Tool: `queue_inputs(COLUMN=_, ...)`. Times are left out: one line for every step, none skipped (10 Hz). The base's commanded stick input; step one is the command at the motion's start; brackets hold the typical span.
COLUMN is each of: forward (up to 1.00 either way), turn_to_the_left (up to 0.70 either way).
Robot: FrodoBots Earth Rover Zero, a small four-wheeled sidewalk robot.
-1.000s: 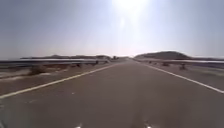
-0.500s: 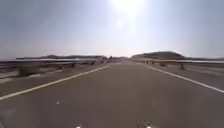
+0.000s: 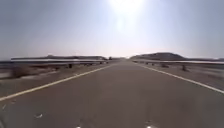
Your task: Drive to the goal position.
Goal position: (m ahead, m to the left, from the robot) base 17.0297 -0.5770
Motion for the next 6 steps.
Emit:
queue_inputs(forward=0.7, turn_to_the_left=-0.35)
queue_inputs(forward=0.7, turn_to_the_left=-0.19)
queue_inputs(forward=0.7, turn_to_the_left=0.0)
queue_inputs(forward=0.7, turn_to_the_left=0.0)
queue_inputs(forward=0.7, turn_to_the_left=0.0)
queue_inputs(forward=0.7, turn_to_the_left=0.0)
